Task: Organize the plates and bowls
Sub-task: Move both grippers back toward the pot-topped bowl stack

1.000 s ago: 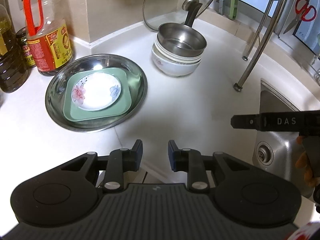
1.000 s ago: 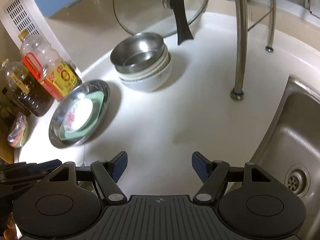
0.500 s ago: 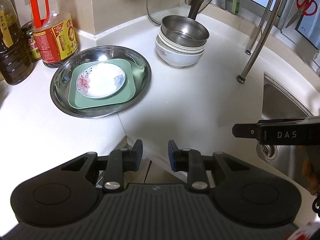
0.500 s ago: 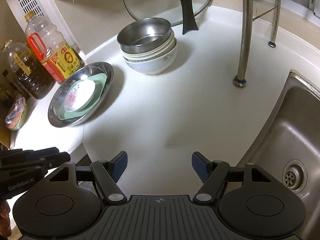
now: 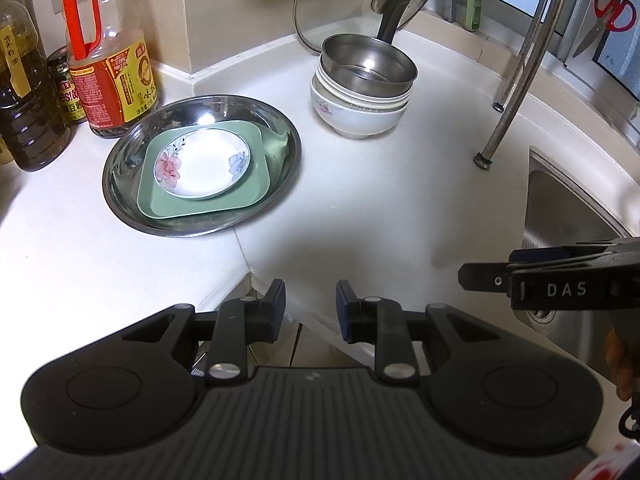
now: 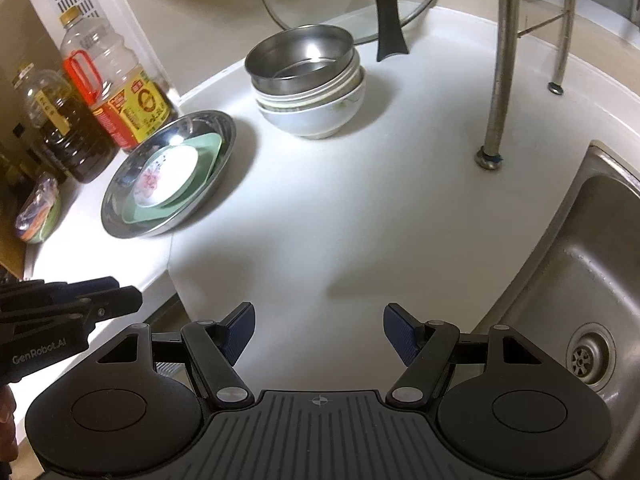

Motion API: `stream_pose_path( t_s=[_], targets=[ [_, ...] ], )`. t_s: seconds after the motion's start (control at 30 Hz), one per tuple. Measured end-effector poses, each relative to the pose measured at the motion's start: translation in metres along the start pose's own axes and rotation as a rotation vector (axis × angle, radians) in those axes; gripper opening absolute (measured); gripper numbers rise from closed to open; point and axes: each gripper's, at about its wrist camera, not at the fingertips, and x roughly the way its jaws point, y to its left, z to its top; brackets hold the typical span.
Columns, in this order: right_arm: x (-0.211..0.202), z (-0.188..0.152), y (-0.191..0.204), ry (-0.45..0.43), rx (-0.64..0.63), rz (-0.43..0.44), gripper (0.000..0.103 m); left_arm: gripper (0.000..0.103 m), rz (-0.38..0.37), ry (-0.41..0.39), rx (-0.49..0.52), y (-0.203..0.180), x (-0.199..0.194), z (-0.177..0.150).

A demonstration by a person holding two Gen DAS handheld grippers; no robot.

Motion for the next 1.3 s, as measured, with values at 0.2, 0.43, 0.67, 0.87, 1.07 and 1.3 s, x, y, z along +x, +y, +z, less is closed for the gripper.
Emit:
stream_pose_path(
  t_s=[0.2,0.43,0.67,0.87,1.07,1.3],
  targets=[
    [0.001,-0.002,-0.001,0.011,-0.021,0.012,0.071,0.024,0.008,-0.001,-0.002,-0.006,0.0,-0.002],
    [-0.001,-0.002,-0.009,0.014,-0.026,0.016,0.071,0.024,0.005,0.001,-0.002,-0.014,-0.001,-0.004],
    [0.001,0.001,-0.014,0.016,-0.03,0.014,0.071,0.024,-0.01,0.009,0.012,-0.019,0.005,0.0],
    [0.006,0.013,-0.019,-0.004,-0.014,-0.002,0.071,0.024,-0.019,-0.002,0.038,-0.014,0.013,0.016],
    [0.001,0.041,-0.023,-0.09,0.021,-0.04,0.071,0.024,-0.044,-0.045,0.061,-0.006,0.024,0.05],
    [0.005,0.092,-0.019,-0.201,0.023,-0.083,0.071,0.024,-0.051,-0.131,0.093,0.0,0.039,0.109]
  ],
)
